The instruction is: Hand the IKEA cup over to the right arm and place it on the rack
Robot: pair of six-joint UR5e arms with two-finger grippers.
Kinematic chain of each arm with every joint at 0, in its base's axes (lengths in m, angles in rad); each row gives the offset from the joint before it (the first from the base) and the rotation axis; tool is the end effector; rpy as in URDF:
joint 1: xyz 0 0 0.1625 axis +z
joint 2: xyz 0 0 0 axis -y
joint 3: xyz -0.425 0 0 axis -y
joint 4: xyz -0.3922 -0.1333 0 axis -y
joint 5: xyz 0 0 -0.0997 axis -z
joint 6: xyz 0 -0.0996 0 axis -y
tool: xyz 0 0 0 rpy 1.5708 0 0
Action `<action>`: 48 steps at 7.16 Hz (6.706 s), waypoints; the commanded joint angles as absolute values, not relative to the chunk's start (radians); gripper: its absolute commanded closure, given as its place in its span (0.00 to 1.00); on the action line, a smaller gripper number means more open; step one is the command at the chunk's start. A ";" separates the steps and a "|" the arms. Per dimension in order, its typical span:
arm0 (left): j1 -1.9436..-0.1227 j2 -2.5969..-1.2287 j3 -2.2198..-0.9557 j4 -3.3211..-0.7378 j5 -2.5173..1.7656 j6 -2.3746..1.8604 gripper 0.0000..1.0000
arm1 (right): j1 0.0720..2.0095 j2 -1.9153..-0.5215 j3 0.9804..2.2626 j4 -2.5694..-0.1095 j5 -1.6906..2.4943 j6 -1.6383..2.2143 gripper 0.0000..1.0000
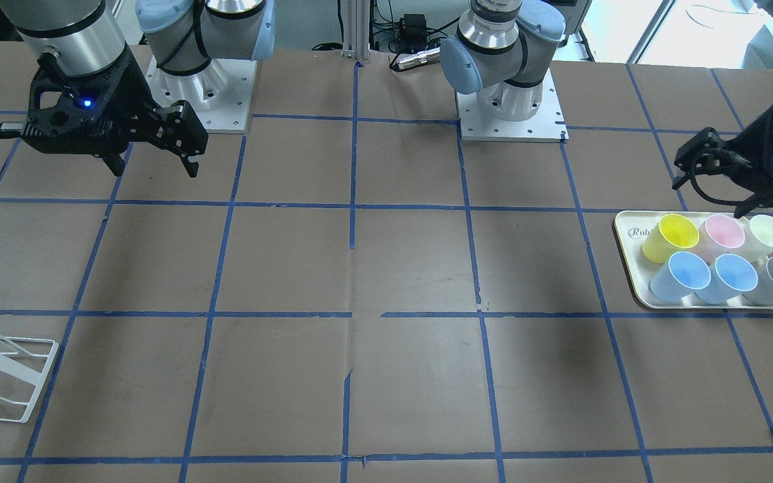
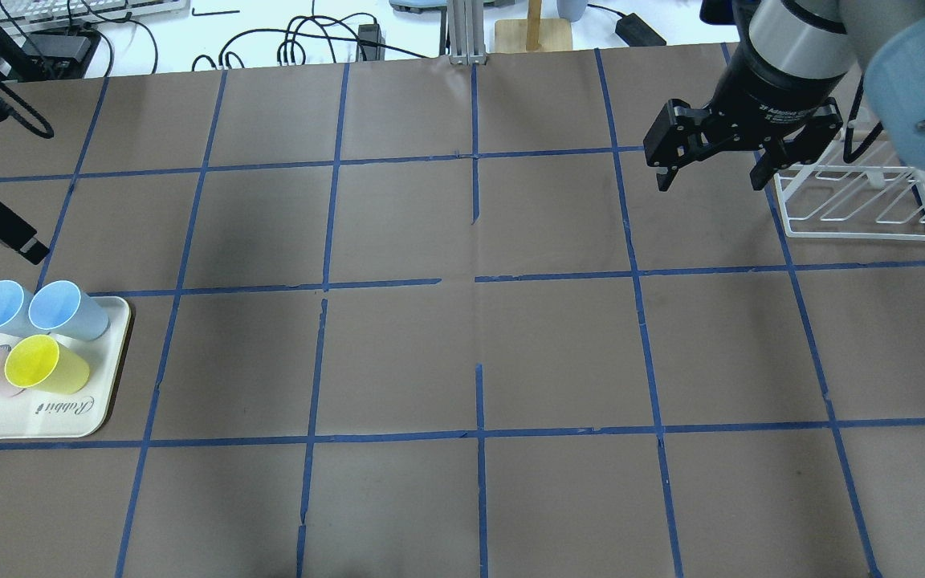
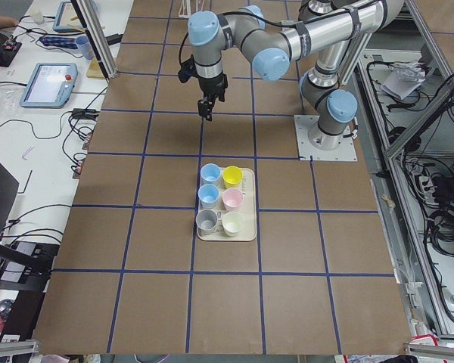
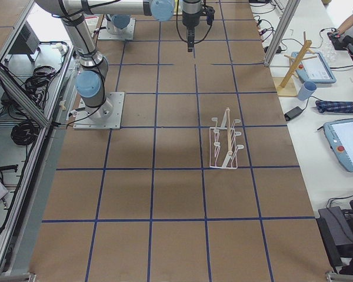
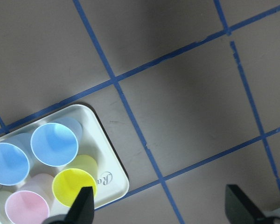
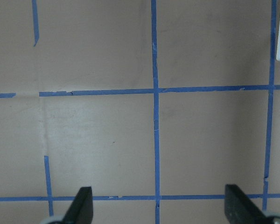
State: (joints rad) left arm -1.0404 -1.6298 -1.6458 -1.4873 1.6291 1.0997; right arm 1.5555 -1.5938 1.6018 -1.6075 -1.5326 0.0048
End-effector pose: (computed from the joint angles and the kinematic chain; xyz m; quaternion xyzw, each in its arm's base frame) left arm 0.1472 -0.5030 0.4300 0.2813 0.9588 0.0385 0.0016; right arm 0.1297 -0.4870 0.4876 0.0098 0.9997 -0.0145 0.0190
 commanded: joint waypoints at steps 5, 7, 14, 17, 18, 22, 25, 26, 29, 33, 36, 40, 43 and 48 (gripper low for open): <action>-0.948 -1.863 -1.687 -1.140 1.648 1.566 0.00 | 1.555 -1.594 1.606 -1.606 -1.528 0.003 0.00; -0.948 -1.913 -1.686 -1.140 1.611 1.569 0.00 | 1.555 -1.594 1.606 -1.608 -1.528 0.002 0.00; -0.946 -1.994 -1.677 -1.144 1.635 1.589 0.10 | 1.555 -1.592 1.608 -1.608 -1.526 0.002 0.00; -0.946 -2.019 -1.674 -1.147 1.666 1.589 0.13 | 1.555 -1.594 1.608 -1.608 -1.525 0.000 0.00; -0.942 -2.023 -1.674 -1.147 1.667 1.588 0.14 | 1.555 -1.592 1.608 -1.608 -1.525 0.002 0.00; -0.911 -2.043 -1.681 -1.157 1.664 1.585 0.81 | 1.555 -1.594 1.609 -1.608 -1.525 0.000 0.00; -0.922 -2.031 -1.678 -1.207 1.652 1.565 1.00 | 1.555 -1.592 1.609 -1.608 -1.526 0.000 0.00; -0.923 -2.022 -1.675 -1.210 1.651 1.565 1.00 | 1.555 -1.592 1.609 -1.608 -1.526 0.000 0.00; -0.948 -1.968 -1.597 -1.361 1.557 1.493 1.00 | 1.554 -1.591 1.603 -1.600 -1.523 0.000 0.00; -1.064 -1.919 -1.477 -1.634 1.294 1.031 1.00 | 1.552 -1.611 1.598 -1.488 -1.510 0.005 0.00; -1.198 -1.847 -1.483 -1.699 1.031 0.595 1.00 | 1.526 -1.611 1.605 -1.572 -1.496 -0.014 0.00; -1.340 -1.778 -1.549 -1.915 0.561 0.348 1.00 | 1.349 -1.614 1.606 -1.459 -1.055 -0.176 0.00; -1.460 -1.753 -1.745 -1.930 0.149 0.360 1.00 | 1.339 -1.618 1.608 -1.404 -0.647 -0.175 0.00; -1.568 -1.741 -1.815 -1.930 -0.154 0.357 1.00 | 1.339 -1.649 1.715 -1.354 -0.263 -0.201 0.00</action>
State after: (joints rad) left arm -1.5629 -1.7469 -1.7950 -1.9303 -0.1047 0.3575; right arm 1.3399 -1.6493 1.6763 -1.3544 -0.3511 -0.1928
